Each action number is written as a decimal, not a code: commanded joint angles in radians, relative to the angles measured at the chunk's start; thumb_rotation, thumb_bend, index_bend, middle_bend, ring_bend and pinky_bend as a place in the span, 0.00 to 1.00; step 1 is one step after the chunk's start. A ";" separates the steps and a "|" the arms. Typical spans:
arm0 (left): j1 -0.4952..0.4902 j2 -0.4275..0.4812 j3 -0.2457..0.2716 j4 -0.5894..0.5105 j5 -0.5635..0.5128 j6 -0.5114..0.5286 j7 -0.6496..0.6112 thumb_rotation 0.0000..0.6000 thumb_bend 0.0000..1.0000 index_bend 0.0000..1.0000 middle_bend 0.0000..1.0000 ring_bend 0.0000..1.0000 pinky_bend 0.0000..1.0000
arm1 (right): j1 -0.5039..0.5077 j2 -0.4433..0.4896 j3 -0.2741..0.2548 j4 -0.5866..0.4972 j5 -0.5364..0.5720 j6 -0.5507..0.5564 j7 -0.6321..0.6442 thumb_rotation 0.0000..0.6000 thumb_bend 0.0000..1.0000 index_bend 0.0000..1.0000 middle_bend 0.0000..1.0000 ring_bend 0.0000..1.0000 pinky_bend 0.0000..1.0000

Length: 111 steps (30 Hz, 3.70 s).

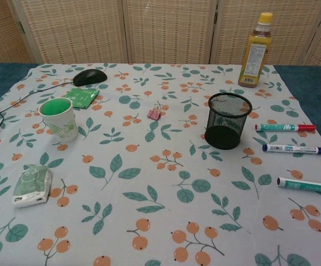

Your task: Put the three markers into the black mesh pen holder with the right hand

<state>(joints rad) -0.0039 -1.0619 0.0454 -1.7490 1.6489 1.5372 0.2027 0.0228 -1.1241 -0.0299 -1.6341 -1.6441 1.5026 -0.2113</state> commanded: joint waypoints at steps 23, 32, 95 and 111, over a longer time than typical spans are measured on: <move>-0.015 0.028 0.000 0.002 0.019 0.008 -0.085 1.00 0.45 0.02 0.07 0.06 0.22 | 0.173 -0.086 0.054 -0.134 0.132 -0.298 -0.193 1.00 0.27 0.34 0.04 0.00 0.00; -0.005 0.053 0.009 0.004 0.043 0.038 -0.144 1.00 0.45 0.02 0.07 0.06 0.22 | 0.188 -0.200 0.072 -0.178 0.309 -0.301 -0.436 1.00 0.27 0.37 0.04 0.00 0.00; 0.008 0.069 -0.006 0.033 0.050 0.093 -0.226 1.00 0.45 0.03 0.07 0.06 0.22 | 0.333 -0.251 0.177 -0.293 0.505 -0.226 -0.375 1.00 0.33 0.62 0.15 0.00 0.00; 0.000 0.085 -0.006 0.030 0.029 0.069 -0.252 1.00 0.45 0.03 0.07 0.06 0.22 | 0.525 -0.393 0.430 -0.274 0.654 -0.279 -0.181 1.00 0.33 0.62 0.15 0.00 0.00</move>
<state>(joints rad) -0.0034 -0.9785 0.0394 -1.7201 1.6797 1.6062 -0.0469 0.5298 -1.4990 0.3886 -1.9210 -1.0076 1.2254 -0.3820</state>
